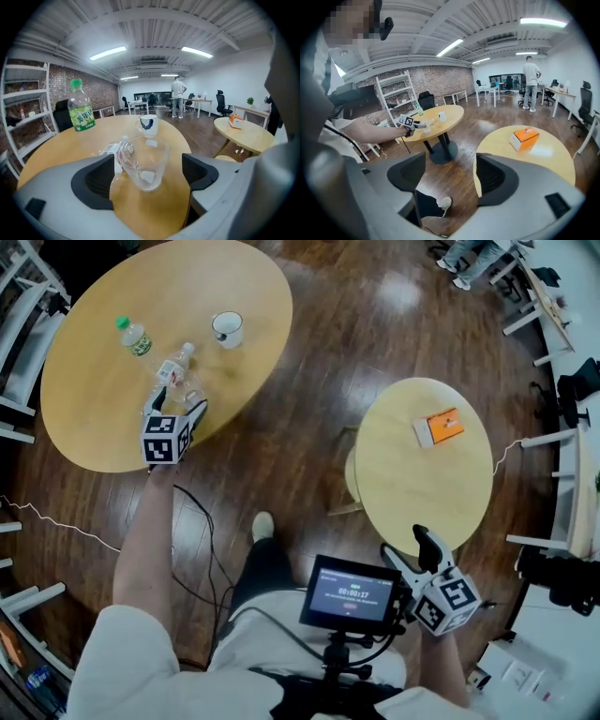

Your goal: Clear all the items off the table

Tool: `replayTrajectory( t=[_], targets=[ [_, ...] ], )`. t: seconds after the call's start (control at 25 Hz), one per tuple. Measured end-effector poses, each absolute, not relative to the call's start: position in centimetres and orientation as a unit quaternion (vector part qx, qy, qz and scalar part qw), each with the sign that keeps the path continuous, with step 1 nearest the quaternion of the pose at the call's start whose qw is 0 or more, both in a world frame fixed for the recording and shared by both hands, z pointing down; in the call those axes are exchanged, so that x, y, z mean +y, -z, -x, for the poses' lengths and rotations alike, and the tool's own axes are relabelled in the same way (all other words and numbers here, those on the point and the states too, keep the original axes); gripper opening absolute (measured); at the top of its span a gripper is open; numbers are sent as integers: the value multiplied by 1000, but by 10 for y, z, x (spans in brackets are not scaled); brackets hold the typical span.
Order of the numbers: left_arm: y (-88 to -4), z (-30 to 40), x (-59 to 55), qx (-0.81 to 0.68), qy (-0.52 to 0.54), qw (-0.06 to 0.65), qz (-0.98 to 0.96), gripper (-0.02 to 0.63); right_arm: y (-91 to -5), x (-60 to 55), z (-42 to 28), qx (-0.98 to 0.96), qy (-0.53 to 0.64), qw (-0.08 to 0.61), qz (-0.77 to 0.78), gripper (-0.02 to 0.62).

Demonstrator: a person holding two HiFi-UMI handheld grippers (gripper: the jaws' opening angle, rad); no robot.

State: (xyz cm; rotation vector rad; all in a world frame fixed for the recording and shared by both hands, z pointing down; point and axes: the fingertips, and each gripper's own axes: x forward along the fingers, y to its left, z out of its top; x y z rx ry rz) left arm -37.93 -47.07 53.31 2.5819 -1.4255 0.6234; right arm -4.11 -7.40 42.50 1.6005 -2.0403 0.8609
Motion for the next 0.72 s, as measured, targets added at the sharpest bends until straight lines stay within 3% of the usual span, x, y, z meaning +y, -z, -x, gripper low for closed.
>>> replayTrajectory(
  t=[0.28,0.72],
  targets=[
    [-489,330,-317,-465,-186,70,-863,453,-429,30,-19,-722,-293,159,-607,348],
    [-438,114,-25,-303,-168,118,-931,453,-425,209,-106,-702,-275,110,-648,348]
  ],
)
